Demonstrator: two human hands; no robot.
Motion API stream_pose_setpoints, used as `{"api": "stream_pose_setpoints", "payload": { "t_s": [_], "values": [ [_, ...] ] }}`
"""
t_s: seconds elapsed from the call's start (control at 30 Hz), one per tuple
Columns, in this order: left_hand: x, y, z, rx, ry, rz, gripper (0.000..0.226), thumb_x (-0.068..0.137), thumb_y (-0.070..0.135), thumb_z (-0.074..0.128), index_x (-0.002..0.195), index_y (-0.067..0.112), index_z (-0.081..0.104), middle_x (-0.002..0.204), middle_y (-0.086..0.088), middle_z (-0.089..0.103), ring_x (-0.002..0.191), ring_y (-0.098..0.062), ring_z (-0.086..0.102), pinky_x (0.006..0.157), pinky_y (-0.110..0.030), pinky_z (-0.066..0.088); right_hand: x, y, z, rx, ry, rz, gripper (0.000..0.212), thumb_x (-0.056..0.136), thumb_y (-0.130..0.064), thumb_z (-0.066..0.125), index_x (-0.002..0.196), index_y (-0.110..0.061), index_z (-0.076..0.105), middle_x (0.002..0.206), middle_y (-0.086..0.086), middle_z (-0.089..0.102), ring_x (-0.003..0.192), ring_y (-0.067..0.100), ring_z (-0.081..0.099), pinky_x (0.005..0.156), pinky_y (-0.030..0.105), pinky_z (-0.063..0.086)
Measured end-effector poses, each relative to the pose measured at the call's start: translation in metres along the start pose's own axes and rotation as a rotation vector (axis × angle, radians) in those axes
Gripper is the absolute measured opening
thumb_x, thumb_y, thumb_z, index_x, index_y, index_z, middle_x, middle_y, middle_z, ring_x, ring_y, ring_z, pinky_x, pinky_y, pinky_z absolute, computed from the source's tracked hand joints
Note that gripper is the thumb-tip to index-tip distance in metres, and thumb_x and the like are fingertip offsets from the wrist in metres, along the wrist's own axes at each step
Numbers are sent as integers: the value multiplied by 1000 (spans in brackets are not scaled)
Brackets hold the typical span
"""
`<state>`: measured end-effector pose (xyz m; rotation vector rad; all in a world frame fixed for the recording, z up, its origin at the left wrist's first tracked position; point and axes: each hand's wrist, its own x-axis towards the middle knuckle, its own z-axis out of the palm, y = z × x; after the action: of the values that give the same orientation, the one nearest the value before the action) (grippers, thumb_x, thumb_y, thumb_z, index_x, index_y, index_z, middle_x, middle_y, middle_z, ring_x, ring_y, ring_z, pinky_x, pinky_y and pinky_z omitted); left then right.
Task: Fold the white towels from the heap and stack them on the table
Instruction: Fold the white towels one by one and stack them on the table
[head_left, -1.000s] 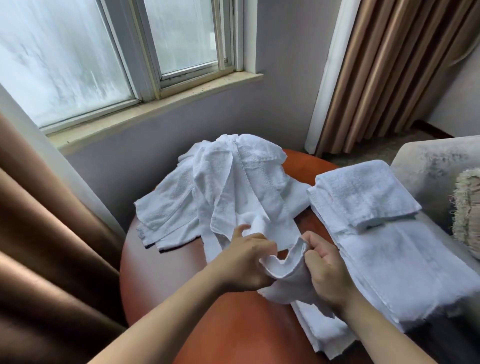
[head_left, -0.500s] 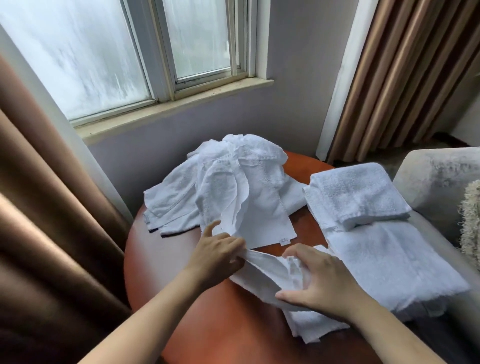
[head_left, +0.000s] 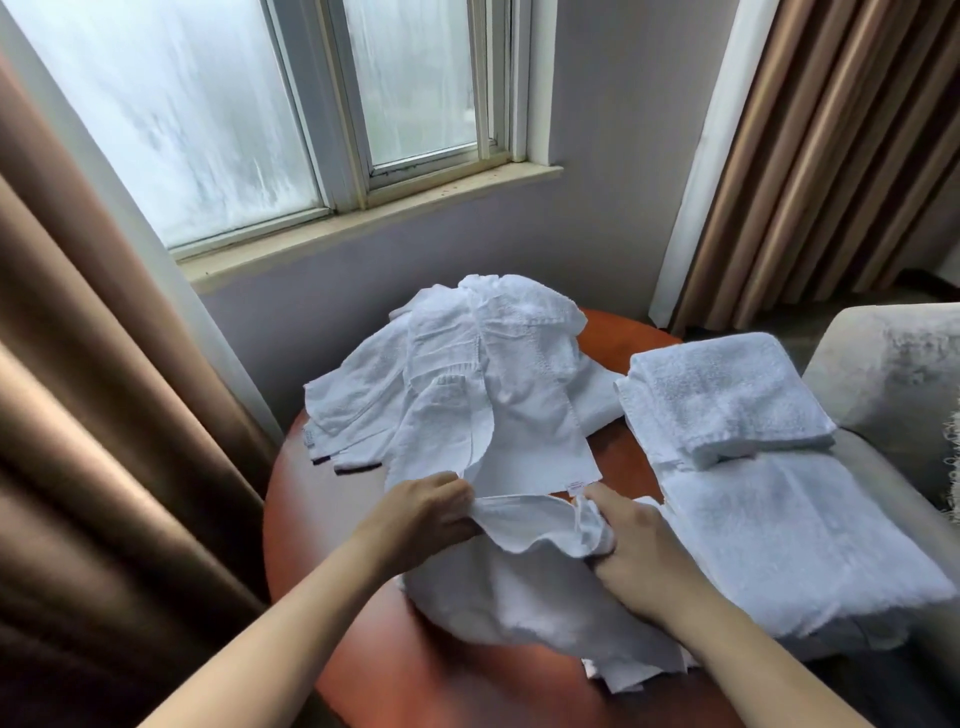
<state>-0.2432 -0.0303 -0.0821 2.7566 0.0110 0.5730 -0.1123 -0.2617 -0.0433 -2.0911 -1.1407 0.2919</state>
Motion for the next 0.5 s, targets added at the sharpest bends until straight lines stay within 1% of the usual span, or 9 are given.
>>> {"api": "stream_pose_setpoints", "payload": {
  "t_s": [0.07,0.13,0.2,0.23,0.3,0.33,0.4,0.47,0.5],
  "values": [
    [2,-2,-8,-33,-216,-133,32,72,49,68,89,24,56,82,0,63,73,-19,57,61,-31,42,7,-4,-6,168,83,77,15,67,-21,62,71,-16,49,61,-4,53,53,5,41,51,25,31],
    [5,0,-11,177,-476,-234,26,73,34,68,94,20,61,91,-6,67,87,-26,59,66,-31,41,16,-14,-10,244,139,108,27,64,-30,60,71,-9,46,59,1,47,56,7,37,53,30,30],
    [8,1,-8,358,-590,-260,22,73,24,61,94,18,60,95,-10,68,91,-32,60,67,-30,40,24,-24,-12,298,168,113,29,66,-32,62,69,-10,43,57,-4,44,57,7,36,55,32,30],
    [9,-1,-7,399,-614,-268,22,71,23,60,92,17,60,95,-10,68,92,-32,60,69,-29,38,28,-27,-14,326,190,116,29,69,-29,66,68,-11,43,57,-6,44,57,7,37,56,32,31],
    [12,-8,-9,426,-618,-296,21,69,24,59,88,17,60,95,-9,68,94,-31,60,75,-28,34,35,-31,-22,379,247,125,29,79,-14,72,68,-11,45,57,-7,46,58,8,39,58,32,33],
    [15,-13,-12,440,-614,-307,16,69,23,58,85,20,58,94,-7,69,95,-30,60,81,-28,33,39,-31,-27,402,278,134,28,81,-7,72,69,-8,47,58,-6,46,59,8,40,58,31,34],
    [20,-20,-21,474,-608,-312,11,73,19,55,81,26,53,94,-3,69,97,-26,59,95,-30,29,45,-30,-37,454,342,164,23,83,0,69,74,1,48,62,-1,48,59,6,40,57,26,35],
    [22,-28,-25,494,-516,-316,10,76,20,51,83,25,56,92,-2,70,97,-25,60,105,-32,23,52,-29,-47,487,403,210,18,83,3,69,78,5,52,67,3,52,57,3,44,56,18,38],
    [25,-30,-28,491,-452,-319,14,76,22,48,86,22,58,90,-3,70,95,-25,61,108,-33,21,56,-28,-51,491,426,234,14,82,3,69,79,3,55,70,3,56,56,0,47,56,13,39]
  ]
}}
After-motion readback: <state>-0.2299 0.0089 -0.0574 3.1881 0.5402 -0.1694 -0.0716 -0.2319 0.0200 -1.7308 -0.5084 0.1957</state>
